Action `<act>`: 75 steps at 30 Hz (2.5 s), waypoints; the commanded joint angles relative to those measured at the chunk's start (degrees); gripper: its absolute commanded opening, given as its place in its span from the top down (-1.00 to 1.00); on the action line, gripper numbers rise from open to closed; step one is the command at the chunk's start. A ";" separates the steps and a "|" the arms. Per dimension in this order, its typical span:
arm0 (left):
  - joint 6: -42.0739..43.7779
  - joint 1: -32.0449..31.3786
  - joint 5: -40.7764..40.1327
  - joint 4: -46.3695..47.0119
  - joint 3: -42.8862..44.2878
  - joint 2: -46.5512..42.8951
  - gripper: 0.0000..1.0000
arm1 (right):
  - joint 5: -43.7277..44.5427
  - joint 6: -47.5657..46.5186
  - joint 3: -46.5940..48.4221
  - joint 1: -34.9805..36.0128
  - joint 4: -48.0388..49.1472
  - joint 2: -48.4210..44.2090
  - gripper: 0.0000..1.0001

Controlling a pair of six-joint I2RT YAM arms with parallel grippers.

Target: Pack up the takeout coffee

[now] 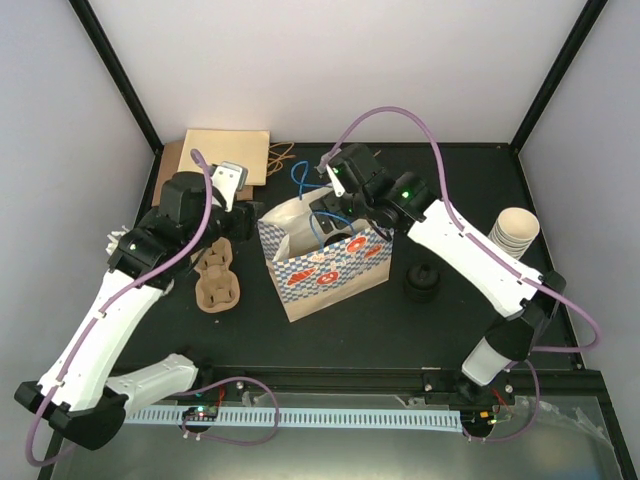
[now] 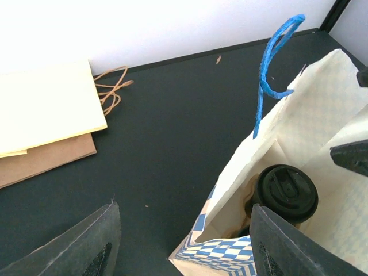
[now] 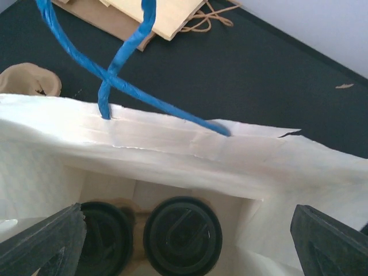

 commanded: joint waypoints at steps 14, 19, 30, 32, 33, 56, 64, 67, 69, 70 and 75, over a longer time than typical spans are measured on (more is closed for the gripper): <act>0.21 0.39 6.06 -1.20 -1.10 -0.43 -0.30 | 6.59 1.48 5.55 -8.21 -11.48 2.04 -0.60; 0.07 0.40 6.52 -1.43 -2.49 -1.91 -0.31 | 7.64 2.58 2.80 -8.27 -10.86 3.03 -0.39; -0.81 0.48 2.37 -3.42 -4.26 -4.98 -0.32 | 8.79 2.80 6.28 -9.51 -9.61 6.62 0.71; -0.99 0.49 1.61 -3.65 -4.42 -5.16 -0.32 | 8.54 3.18 7.19 -10.27 -9.20 7.39 0.95; -1.09 0.48 1.28 -3.75 -4.56 -5.17 -0.32 | 8.45 3.51 7.70 -10.78 -8.96 7.75 0.97; -8.52 9.41 -9.90 -8.57 -4.16 -2.48 -0.33 | 10.69 3.23 7.51 -18.45 -2.83 -2.44 -0.41; -17.29 11.17 -23.54 -12.28 -6.61 -6.28 -0.20 | 3.35 4.39 -15.95 -18.41 12.79 -26.14 -0.47; -18.49 15.74 -23.06 -11.42 -10.21 -8.43 -0.08 | -2.84 4.23 -26.02 -18.42 18.09 -33.40 -0.56; -20.41 18.52 -25.28 -12.24 -11.10 -8.67 -0.05 | -5.21 3.57 -29.19 -18.42 19.04 -36.38 -0.58; -21.48 19.77 -26.55 -12.81 -11.45 -8.72 -0.04 | -5.41 3.35 -30.23 -18.35 18.86 -37.33 -0.58; -26.30 26.17 -30.74 -14.98 -12.78 -7.66 -0.02 | -7.59 4.04 -35.08 -18.45 19.87 -41.86 -0.58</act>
